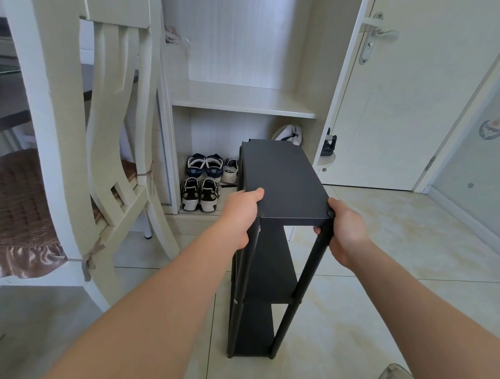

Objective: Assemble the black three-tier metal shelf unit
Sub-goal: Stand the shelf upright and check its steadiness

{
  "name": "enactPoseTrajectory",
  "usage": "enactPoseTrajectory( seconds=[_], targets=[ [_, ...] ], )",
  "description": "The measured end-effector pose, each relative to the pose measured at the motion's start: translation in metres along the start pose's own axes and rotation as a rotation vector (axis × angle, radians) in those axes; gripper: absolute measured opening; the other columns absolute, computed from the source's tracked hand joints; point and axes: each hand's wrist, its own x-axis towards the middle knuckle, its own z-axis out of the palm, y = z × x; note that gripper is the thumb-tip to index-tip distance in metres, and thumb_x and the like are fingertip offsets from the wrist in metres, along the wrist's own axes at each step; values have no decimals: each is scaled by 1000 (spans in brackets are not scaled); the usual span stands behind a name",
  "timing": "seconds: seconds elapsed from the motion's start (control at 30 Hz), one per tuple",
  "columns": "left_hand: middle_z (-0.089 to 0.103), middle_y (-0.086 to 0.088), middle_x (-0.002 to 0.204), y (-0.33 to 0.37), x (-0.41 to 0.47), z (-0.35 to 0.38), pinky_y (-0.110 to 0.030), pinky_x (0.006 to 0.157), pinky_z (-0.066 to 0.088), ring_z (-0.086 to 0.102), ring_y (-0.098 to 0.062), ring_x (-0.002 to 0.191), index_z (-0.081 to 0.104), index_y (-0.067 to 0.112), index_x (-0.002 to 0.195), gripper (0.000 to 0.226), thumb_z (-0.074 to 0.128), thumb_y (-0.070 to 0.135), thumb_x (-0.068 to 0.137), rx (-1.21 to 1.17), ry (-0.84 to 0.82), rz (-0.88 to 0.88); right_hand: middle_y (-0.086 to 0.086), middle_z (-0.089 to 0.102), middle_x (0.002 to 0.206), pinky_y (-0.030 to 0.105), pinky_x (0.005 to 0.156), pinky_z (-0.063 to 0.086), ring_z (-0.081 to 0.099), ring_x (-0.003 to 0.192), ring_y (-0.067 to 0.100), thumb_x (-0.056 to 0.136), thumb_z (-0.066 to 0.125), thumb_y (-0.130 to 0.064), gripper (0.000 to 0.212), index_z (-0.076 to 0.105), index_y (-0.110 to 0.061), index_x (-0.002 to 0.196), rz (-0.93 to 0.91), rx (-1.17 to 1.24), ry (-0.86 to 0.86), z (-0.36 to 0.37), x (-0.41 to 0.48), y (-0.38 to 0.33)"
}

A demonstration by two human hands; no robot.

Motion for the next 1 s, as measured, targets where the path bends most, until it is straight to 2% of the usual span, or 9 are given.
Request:
enactPoseTrajectory(
  seconds=[0.17, 0.37, 0.47, 0.57, 0.63, 0.73, 0.8, 0.9, 1.0],
  targets=[
    [68, 1, 113, 1, 0, 0, -46, 102, 47, 62, -24, 105, 63, 21, 106, 12, 59, 30, 99, 12, 0, -1, 4, 48, 65, 41, 75, 30, 38, 52, 21, 101, 41, -21, 27, 53, -9, 81, 2, -45, 27, 2, 2, 0],
    [69, 1, 118, -4, -3, 1, -36, 89, 47, 63, -23, 102, 63, 21, 122, 28, 56, 33, 98, 30, 15, 73, 3, 45, 65, 36, 69, 32, 38, 53, 20, 100, 44, -24, 24, 50, -12, 81, 35, -23, 66, 5, -2, -1],
    [51, 5, 145, -4, -12, -2, -50, 109, 39, 51, -28, 129, 41, 25, 147, 71, 57, 60, 88, 232, -35, 7, 2, 46, 66, 35, 68, 34, 38, 55, 20, 100, 47, -24, 24, 51, -13, 78, 49, 43, 74, 5, -5, -1],
    [38, -1, 155, 10, -28, -12, -59, 94, 48, 57, -34, 124, 28, 34, 153, 93, 52, 82, 77, 616, -181, -220, 2, 48, 71, 37, 72, 36, 41, 61, 19, 100, 48, -22, 25, 55, -12, 78, 44, 91, 68, 4, -6, -2],
    [42, -4, 149, 17, -34, -16, -39, 70, 61, 73, -25, 89, 31, 33, 151, 88, 47, 83, 80, 727, -216, -234, 2, 49, 71, 36, 70, 37, 40, 61, 19, 101, 48, -22, 26, 56, -12, 78, 41, 97, 67, 5, -7, -2],
    [56, -6, 110, 14, -27, -16, -29, 61, 60, 59, -13, 62, 49, 19, 131, 65, 52, 70, 89, 616, -186, -128, 2, 50, 72, 34, 69, 37, 40, 61, 19, 102, 48, -22, 27, 57, -11, 79, 40, 103, 83, 6, -9, -1],
    [60, -7, 96, 12, -22, -16, -32, 65, 61, 50, -13, 60, 52, 16, 119, 54, 58, 62, 91, 514, -164, -86, 1, 52, 76, 34, 72, 39, 41, 63, 19, 104, 48, -23, 28, 60, -12, 82, 41, 126, 88, 7, -11, -1],
    [63, -6, 97, 7, -7, -19, -34, 68, 62, 54, -15, 66, 57, 16, 115, 50, 65, 56, 87, 417, -80, -12, 1, 55, 78, 33, 73, 41, 46, 63, 18, 106, 44, -27, 27, 60, -14, 87, 64, 111, 37, 9, -17, -1],
    [62, -1, 89, 0, 9, -23, -40, 83, 60, 60, -20, 80, 63, 19, 102, 35, 68, 48, 85, 332, 126, 180, 6, 71, 92, 36, 77, 49, 68, 73, 22, 105, 45, -29, 24, 63, -14, 107, 129, 76, -161, 13, -25, 2]
  ],
)
